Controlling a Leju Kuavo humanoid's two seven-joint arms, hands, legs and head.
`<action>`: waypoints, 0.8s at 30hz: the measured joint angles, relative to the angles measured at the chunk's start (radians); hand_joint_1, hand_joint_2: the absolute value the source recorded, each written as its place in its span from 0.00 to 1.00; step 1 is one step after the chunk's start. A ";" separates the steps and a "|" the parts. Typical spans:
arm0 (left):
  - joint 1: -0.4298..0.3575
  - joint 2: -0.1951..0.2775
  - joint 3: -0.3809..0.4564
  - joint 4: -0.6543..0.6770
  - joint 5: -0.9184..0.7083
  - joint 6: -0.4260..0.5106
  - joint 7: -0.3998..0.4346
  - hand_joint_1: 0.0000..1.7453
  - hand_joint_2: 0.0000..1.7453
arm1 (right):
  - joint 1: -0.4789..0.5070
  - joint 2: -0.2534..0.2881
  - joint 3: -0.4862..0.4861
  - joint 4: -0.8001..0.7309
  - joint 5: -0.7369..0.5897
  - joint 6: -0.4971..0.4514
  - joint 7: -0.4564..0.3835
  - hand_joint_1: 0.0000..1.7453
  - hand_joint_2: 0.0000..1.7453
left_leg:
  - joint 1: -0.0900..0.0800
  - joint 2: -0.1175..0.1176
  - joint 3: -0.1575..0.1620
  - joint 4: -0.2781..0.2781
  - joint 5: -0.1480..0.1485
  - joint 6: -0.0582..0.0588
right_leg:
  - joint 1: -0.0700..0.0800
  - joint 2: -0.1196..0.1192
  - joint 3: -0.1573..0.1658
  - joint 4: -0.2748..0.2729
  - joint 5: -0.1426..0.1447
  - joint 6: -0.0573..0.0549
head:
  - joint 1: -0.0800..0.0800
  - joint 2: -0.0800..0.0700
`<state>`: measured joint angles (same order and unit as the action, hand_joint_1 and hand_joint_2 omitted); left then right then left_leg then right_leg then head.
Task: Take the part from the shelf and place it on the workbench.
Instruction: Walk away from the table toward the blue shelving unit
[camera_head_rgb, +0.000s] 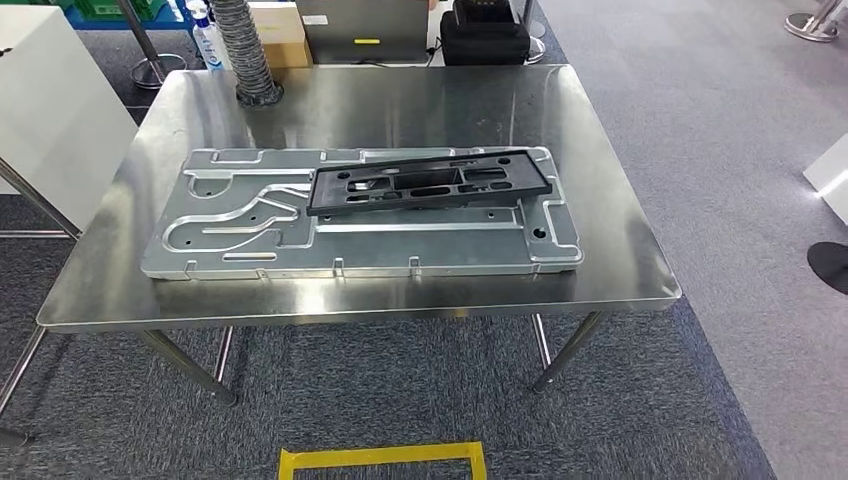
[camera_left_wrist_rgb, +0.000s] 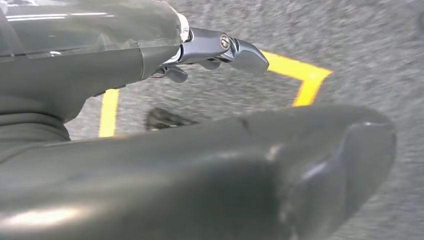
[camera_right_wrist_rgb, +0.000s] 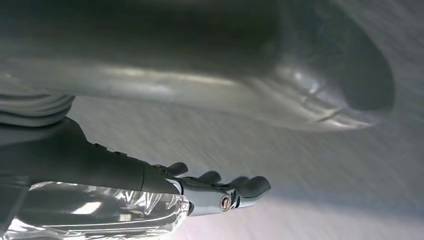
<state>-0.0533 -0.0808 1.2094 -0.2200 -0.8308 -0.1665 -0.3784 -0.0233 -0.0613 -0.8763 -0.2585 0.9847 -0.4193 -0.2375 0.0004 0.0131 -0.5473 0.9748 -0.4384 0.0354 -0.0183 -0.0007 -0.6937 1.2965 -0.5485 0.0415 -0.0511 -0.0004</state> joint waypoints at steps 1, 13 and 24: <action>0.001 -0.003 -0.002 0.000 -0.008 0.003 0.008 0.00 0.00 | -0.001 0.007 0.000 0.007 0.006 0.027 0.023 0.00 0.00 | 0.001 0.000 -0.017 0.005 0.009 -0.004 | -0.002 0.000 0.040 -0.033 0.028 0.001 | 0.000 0.000; -0.001 -0.028 -0.031 0.004 -0.064 0.013 0.059 0.00 0.00 | -0.018 0.083 0.003 0.042 0.039 0.367 0.162 0.00 0.00 | 0.011 -0.004 -0.135 0.271 -0.154 -0.068 | 0.011 -0.010 0.155 -0.322 0.094 -0.067 | 0.000 0.000; -0.019 -0.040 -0.051 0.007 -0.084 -0.008 0.052 0.00 0.00 | -0.037 0.104 0.020 0.047 0.075 0.427 0.034 0.00 0.00 | 0.001 0.001 0.127 -0.022 -0.094 -0.007 | 0.016 -0.010 0.035 -0.297 0.192 -0.025 | 0.000 0.000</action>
<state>-0.0721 -0.1205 1.1582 -0.2129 -0.9148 -0.1750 -0.3268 -0.0603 0.0424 -0.8564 -0.2120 1.0593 0.0075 -0.2031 0.0010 0.0144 -0.4204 0.9532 -0.5325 0.0284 -0.0021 -0.0105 -0.6585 0.9993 -0.3567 0.0165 -0.0513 -0.0004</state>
